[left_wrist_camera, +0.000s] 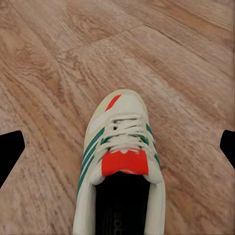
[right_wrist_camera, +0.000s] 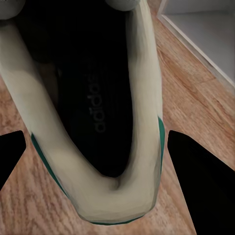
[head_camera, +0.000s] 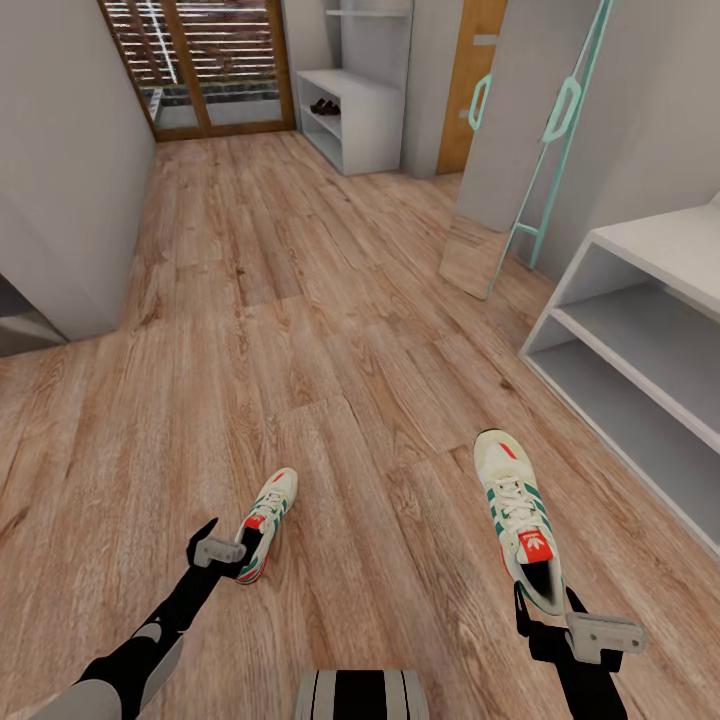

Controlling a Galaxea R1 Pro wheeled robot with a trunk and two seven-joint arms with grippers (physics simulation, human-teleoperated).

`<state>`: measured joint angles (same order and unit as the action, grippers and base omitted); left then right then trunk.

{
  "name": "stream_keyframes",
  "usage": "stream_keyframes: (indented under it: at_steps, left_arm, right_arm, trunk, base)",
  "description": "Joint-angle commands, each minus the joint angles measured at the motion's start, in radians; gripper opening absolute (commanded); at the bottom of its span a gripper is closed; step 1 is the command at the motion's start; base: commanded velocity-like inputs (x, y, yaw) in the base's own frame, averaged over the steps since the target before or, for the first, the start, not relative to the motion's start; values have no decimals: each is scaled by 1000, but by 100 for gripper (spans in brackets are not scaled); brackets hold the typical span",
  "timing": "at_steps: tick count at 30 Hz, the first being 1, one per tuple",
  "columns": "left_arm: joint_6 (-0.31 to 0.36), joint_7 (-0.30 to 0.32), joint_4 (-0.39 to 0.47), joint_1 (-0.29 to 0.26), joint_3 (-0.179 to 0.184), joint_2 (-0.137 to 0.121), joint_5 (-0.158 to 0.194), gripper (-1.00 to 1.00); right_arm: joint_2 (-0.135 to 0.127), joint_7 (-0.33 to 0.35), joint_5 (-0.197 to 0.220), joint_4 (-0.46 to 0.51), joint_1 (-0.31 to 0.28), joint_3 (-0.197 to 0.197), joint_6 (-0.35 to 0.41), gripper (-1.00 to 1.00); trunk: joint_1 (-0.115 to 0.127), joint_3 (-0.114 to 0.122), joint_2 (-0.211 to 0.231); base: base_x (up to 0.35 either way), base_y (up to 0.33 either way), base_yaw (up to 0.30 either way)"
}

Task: Pick up the two gym shoes and the two sandals from the corridor floor and place them onto the hallstand (shoe rack) in the corridor, making sure they are on the rack and not on the floor. Arrange them so the two gym shoes are next to each other and the two sandals are next to each other.

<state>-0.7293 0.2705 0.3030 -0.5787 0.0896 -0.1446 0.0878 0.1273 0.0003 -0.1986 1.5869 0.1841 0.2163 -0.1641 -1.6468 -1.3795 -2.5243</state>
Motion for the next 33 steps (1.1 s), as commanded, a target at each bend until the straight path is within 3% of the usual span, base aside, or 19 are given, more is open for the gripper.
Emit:
stream_keyframes:
  at_steps: [1, 33]
  left_arm:
    - [0, 0, 0, 0, 0, 0, 0, 100]
    - [-6, 11, -5, -1, -1, 17, 1, 100]
  right_arm:
    - [0, 0, 0, 0, 0, 0, 0, -100]
    - [0, 0, -1, -1, 0, 0, 0, -100]
  trunk:
    - [0, 0, 0]
    - [0, 0, 0]
  base:
    - [0, 0, 0]
    - [0, 0, 0]
